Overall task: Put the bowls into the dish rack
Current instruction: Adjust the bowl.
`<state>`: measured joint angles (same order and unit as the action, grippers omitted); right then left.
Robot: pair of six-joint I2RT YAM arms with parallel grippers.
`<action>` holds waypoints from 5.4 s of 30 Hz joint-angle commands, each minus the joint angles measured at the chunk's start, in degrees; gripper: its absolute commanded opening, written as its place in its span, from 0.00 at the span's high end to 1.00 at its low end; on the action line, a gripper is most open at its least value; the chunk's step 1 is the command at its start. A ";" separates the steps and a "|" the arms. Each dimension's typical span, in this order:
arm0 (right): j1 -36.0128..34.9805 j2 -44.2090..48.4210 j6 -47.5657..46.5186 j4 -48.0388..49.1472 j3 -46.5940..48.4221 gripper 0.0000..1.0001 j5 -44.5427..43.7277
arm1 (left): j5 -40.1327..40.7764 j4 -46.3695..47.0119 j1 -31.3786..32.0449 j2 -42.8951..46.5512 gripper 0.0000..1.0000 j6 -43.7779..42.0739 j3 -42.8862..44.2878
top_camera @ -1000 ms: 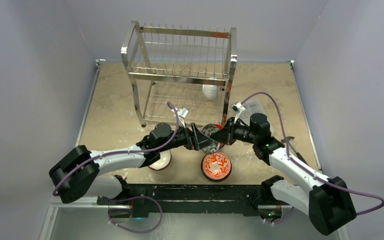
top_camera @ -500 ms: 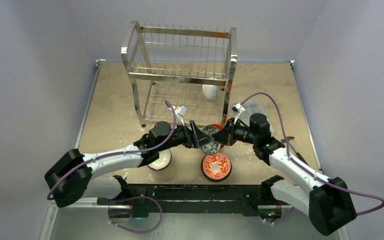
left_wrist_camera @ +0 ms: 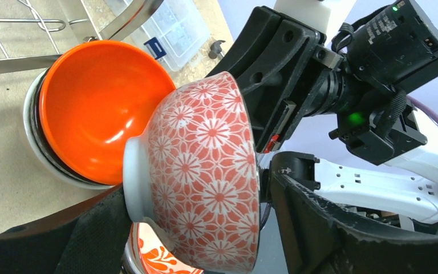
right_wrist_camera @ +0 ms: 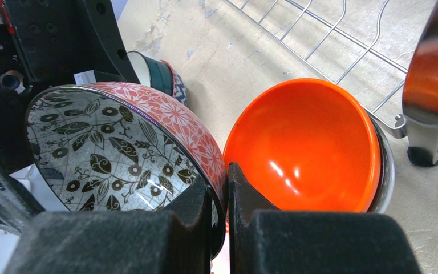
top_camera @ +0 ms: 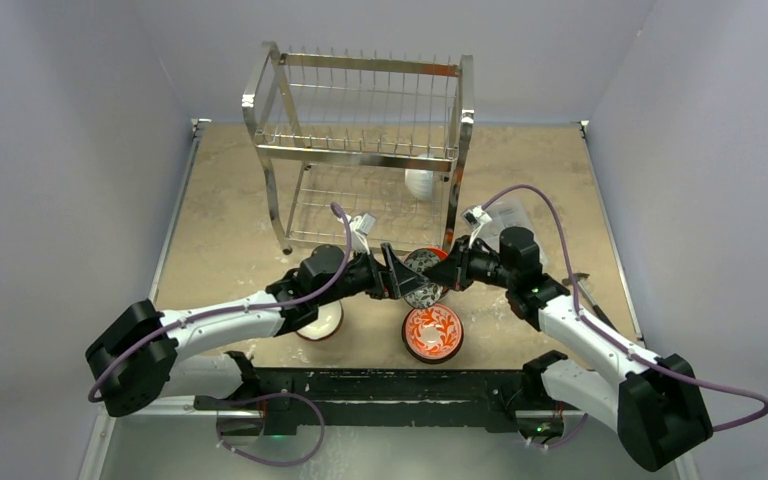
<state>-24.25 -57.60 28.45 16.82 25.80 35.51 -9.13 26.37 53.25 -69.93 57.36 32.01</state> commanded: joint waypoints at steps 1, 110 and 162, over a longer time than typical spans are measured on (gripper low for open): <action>0.26 0.39 0.09 3.17 2.70 1.00 0.44 | -1.25 5.44 0.95 -1.87 0.20 1.12 0.94; 0.26 1.81 -1.71 0.58 4.59 1.00 -2.07 | -5.32 3.14 -2.81 -1.00 0.28 1.66 -0.78; 0.21 2.09 -2.31 0.26 5.43 0.34 -3.95 | -8.01 8.51 -4.73 -2.83 0.95 4.93 -1.93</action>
<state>-23.94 -57.17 26.55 15.38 28.99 32.05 -16.38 31.14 49.82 -74.78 62.89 29.47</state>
